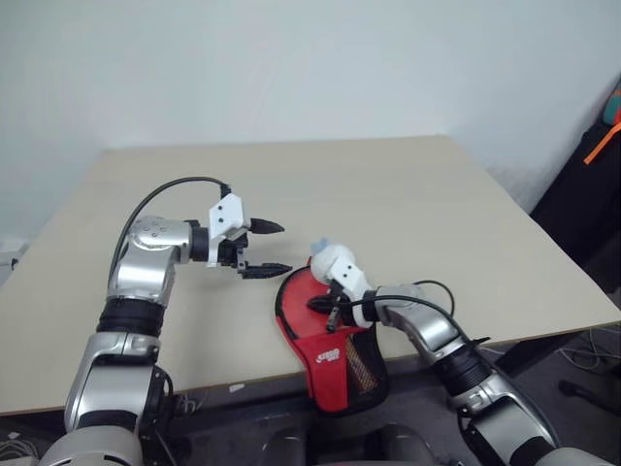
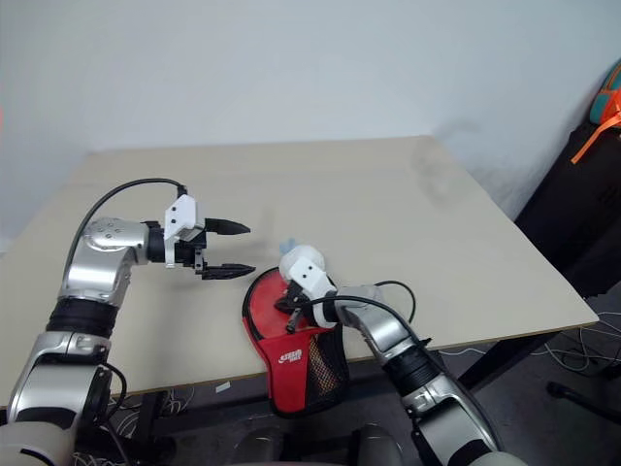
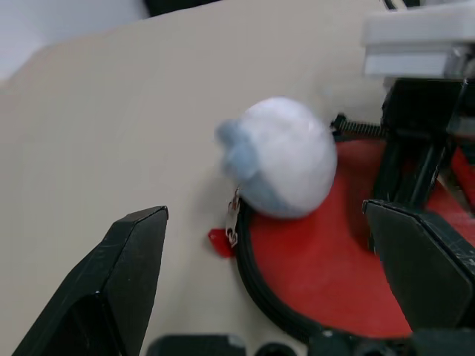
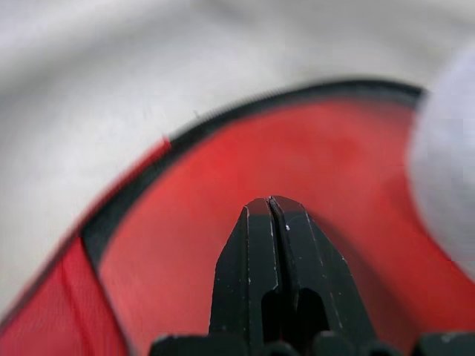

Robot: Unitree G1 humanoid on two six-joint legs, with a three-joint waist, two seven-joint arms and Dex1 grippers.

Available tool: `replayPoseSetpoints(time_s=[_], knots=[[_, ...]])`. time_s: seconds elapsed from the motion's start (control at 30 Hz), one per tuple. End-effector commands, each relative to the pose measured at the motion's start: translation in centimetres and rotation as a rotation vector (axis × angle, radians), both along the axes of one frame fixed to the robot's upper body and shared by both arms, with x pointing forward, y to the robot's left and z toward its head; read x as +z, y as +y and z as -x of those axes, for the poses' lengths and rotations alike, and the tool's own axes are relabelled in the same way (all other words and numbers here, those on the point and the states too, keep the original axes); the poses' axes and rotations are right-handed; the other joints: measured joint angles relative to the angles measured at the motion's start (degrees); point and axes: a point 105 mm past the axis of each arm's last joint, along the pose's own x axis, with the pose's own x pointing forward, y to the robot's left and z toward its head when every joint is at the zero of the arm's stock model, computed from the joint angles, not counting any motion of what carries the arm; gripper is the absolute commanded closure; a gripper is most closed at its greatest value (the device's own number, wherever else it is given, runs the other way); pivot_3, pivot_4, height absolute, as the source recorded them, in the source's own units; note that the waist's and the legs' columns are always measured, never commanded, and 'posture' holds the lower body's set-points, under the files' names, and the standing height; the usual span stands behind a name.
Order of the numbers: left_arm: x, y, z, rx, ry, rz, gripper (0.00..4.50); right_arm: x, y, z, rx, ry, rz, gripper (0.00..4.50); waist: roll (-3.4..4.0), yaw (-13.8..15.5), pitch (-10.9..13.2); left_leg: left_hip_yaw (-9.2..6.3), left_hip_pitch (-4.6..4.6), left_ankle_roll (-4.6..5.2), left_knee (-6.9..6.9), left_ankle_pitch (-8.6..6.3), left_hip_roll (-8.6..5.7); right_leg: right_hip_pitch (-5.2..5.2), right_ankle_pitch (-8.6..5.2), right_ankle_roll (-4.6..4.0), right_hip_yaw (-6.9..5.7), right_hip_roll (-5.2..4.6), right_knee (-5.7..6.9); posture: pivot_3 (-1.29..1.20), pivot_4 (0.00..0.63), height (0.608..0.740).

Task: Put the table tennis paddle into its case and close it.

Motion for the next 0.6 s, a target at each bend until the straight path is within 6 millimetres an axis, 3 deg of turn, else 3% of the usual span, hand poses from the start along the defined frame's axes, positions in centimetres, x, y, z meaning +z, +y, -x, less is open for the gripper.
replayPoseSetpoints(time_s=[0.03, 0.13, 0.17, 0.23, 0.33, 0.6], knots=[[1.4, -0.9, 1.2, 0.01, -0.024, 0.081, 0.0, 2.1, -1.4, 0.4, 0.002, 0.007, -0.033, 3.3, 0.02, 0.0, 0.0, 0.0, -0.01, 0.0, 0.0, 0.0, 0.0, -0.01, 0.0, -0.01, 0.0, 0.0, -0.01, 0.0, 0.0, 0.706], [0.6, -1.7, 2.4, 0.022, 0.025, 0.136, 0.0, 4.1, -2.6, 0.6, 0.013, -0.005, -0.047, 2.2, 0.14, 0.0, 0.2, 0.0, -0.04, 0.0, 0.0, 0.0, 0.01, -0.04, -0.06, -0.1, 0.02, 0.0, -0.02, 0.0, 0.0, 0.706], [0.3, -1.9, 2.6, 0.034, 0.042, 0.15, 0.18, 4.7, -3.0, 0.7, 0.017, -0.014, -0.047, 1.88, 0.17, 0.0, 0.2, 0.0, -0.04, 0.0, 0.0, 0.0, 0.01, -0.04, -0.06, -0.1, 0.02, 0.0, -0.02, 0.0, 0.0, 0.706], [-0.5, -2.3, 3.0, 0.049, 0.075, 0.171, 0.61, 5.9, -3.7, 0.7, 0.019, -0.034, -0.042, 1.19, 0.31, 0.0, 0.3, 0.01, -0.03, 0.0, -0.01, -0.01, 0.01, -0.03, -0.05, -0.09, 0.02, 0.0, -0.03, 0.0, 0.0, 0.706], [-1.2, -2.8, 3.4, 0.06, 0.111, 0.193, 1.7, 7.1, -4.6, 0.6, 0.016, -0.053, -0.035, 0.07, 0.37, 0.0, 0.4, 0.02, -0.02, 0.04, -0.01, -0.03, 0.01, -0.03, -0.05, -0.09, 0.02, 0.02, -0.04, 0.0, 0.0, 0.706], [-3.4, -3.7, 4.0, 0.056, 0.192, 0.207, 4.49, 10.5, -6.8, -0.6, -0.013, -0.142, -0.003, 0.0, 0.54, 0.2, 0.6, 0.03, -0.02, 0.3, -0.01, -0.18, -0.03, -0.02, -0.05, -0.1, 0.01, 0.0, -0.08, 0.0, 0.0, 0.706]])
